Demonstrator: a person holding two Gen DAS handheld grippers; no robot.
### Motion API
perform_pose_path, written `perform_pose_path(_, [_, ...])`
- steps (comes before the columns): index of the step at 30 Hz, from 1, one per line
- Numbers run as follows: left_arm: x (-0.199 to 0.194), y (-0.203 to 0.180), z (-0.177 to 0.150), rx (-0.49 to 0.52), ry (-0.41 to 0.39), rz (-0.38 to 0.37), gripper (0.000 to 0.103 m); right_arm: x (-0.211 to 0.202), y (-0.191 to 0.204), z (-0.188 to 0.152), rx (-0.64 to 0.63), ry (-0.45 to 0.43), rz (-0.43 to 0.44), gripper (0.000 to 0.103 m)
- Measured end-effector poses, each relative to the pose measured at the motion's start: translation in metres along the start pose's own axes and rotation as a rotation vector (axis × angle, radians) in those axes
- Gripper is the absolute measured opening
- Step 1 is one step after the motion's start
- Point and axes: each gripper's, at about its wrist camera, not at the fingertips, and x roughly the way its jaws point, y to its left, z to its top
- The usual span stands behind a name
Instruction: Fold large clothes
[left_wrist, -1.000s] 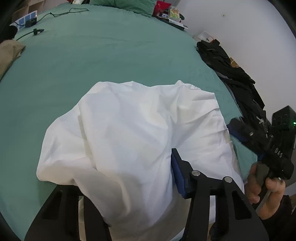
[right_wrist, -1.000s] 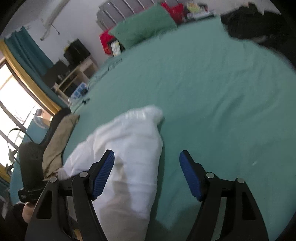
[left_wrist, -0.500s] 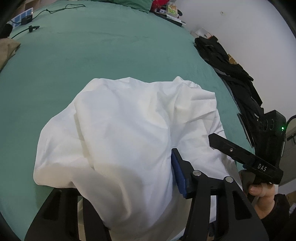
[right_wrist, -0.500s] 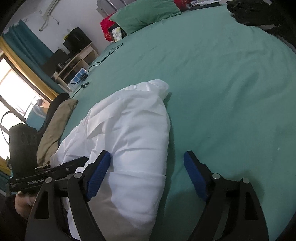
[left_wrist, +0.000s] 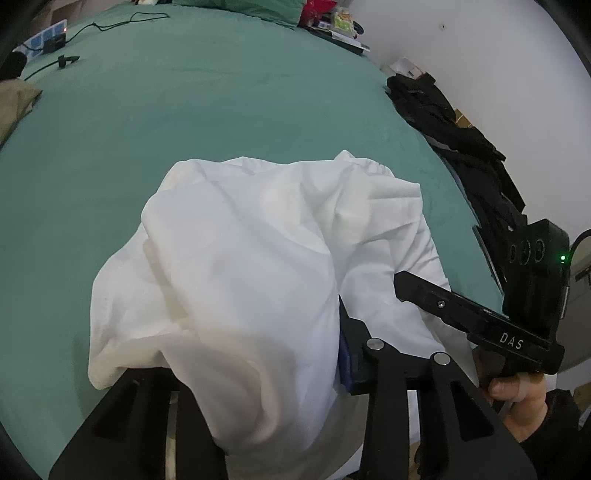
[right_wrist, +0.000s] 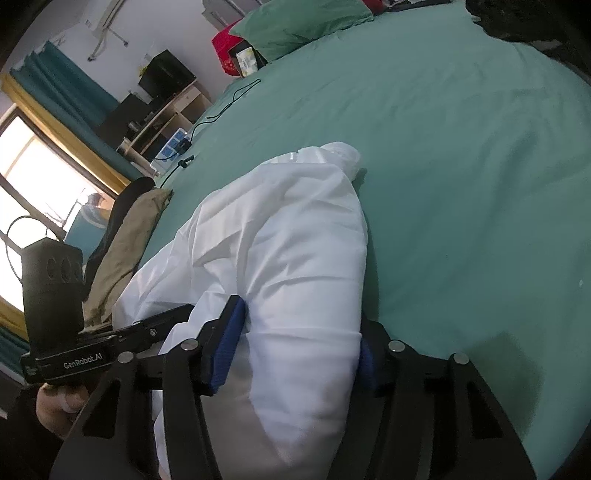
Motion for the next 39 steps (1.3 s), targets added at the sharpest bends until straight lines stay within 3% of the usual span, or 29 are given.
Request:
perform_pose_path(3, [-0.002, 0.001, -0.001, -0.009, -0.007, -0.012, 0.039, 0.0, 0.0, -0.001, -0.013, -0.002, 0.002, 0.051])
perform_pose_path(6, [-0.006, -0.004, -0.001, -0.008, -0.011, -0.014, 0.032, -0.007, 0.005, -0.003, -0.028, -0.027, -0.01, 0.034])
perform_pose_path(9, [-0.012, -0.006, -0.001, -0.009, -0.028, -0.024, 0.025, -0.016, 0.012, -0.003, -0.049, -0.063, -0.018, 0.025])
perform_pose_path(22, [-0.046, -0.021, -0.002, 0.01, -0.084, -0.088, 0.021, -0.056, 0.039, -0.005, -0.108, -0.18, -0.022, 0.021])
perform_pose_path(31, [-0.091, -0.028, -0.001, 0.028, -0.167, -0.119, 0.021, -0.092, 0.064, -0.008, -0.126, -0.315, 0.077, 0.021])
perform_pose_path(39, [-0.134, 0.001, 0.002, 0.015, -0.242, -0.122, 0.021, -0.086, 0.103, 0.006, -0.191, -0.346, 0.109, 0.021])
